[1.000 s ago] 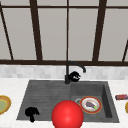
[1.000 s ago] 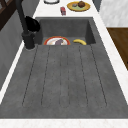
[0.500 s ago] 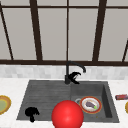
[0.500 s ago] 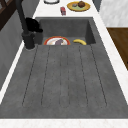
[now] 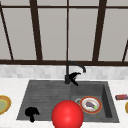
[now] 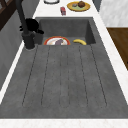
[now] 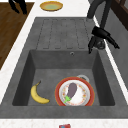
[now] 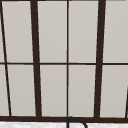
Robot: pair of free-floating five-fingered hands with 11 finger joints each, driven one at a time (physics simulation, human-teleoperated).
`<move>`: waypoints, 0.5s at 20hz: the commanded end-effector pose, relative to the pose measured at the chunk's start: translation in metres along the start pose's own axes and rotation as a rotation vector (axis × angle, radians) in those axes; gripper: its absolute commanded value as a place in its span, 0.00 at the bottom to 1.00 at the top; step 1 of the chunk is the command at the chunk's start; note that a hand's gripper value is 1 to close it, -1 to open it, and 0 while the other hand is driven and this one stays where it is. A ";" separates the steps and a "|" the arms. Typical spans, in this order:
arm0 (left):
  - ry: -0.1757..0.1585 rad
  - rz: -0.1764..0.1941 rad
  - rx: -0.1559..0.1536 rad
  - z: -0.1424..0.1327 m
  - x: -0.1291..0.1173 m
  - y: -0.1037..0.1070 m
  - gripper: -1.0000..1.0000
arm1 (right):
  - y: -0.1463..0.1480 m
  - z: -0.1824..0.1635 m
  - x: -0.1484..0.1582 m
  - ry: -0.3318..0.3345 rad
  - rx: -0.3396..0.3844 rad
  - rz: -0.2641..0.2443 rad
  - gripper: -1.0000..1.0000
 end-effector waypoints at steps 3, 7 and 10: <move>0.000 0.000 0.000 0.000 0.000 0.000 0.50 | 0.002 -0.003 -0.004 -0.088 0.089 -0.113 0.00; 0.000 0.000 0.000 0.000 0.000 0.000 0.50 | 0.001 -0.005 -0.007 -0.098 0.108 -0.125 0.00; 0.000 0.000 0.000 0.000 0.000 0.000 0.50 | -0.003 -0.013 -0.005 -0.111 0.127 -0.140 0.00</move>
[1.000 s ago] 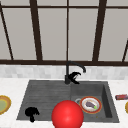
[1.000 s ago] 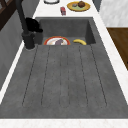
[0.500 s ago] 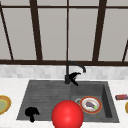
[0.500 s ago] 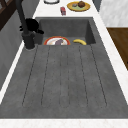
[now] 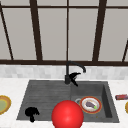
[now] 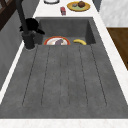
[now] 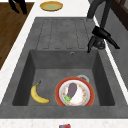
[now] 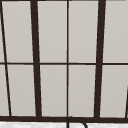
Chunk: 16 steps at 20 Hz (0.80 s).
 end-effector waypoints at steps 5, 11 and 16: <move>0.000 0.000 0.000 0.000 0.000 0.000 0.50 | 0.004 -0.006 -0.003 -0.082 0.019 -0.071 1.00; 0.000 0.000 0.000 0.000 0.000 0.000 0.50 | -0.015 0.007 0.029 -0.026 0.029 0.020 1.00; 0.000 0.000 0.000 0.000 0.000 0.000 0.50 | -0.005 0.012 0.034 0.040 -0.008 0.023 1.00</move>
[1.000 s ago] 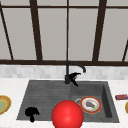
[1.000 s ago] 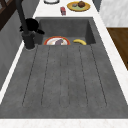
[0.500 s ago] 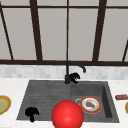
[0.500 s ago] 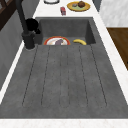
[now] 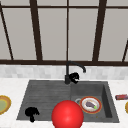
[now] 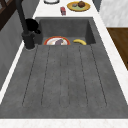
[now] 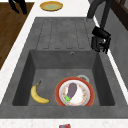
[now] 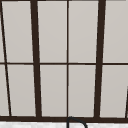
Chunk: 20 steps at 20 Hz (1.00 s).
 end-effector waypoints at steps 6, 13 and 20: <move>0.000 0.000 0.000 0.000 0.000 0.000 0.50 | -0.008 0.015 0.028 0.003 0.003 -0.008 1.00; 0.000 0.000 0.000 0.000 0.000 0.000 0.50 | -0.007 0.018 0.028 0.029 -0.033 0.001 1.00; 0.000 0.000 0.000 0.000 0.000 0.000 0.50 | -0.006 0.018 0.030 0.053 -0.014 -0.028 1.00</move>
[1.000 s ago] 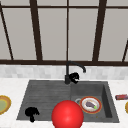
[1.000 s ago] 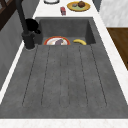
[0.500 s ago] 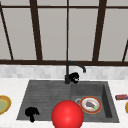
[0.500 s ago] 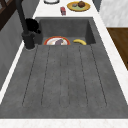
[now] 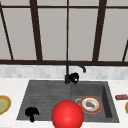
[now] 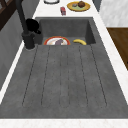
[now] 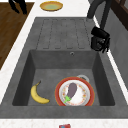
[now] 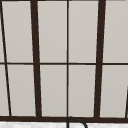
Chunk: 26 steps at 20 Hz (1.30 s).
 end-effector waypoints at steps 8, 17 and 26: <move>0.000 0.000 0.000 0.000 0.000 0.000 0.50 | -0.009 0.016 0.027 -0.011 -0.001 0.033 1.00; 0.000 0.000 0.000 0.000 0.000 0.000 0.50 | -0.004 0.023 0.035 0.235 -0.099 0.041 1.00; 0.000 0.000 0.000 0.000 0.000 0.000 0.50 | -0.023 0.021 0.040 0.416 -0.033 0.190 1.00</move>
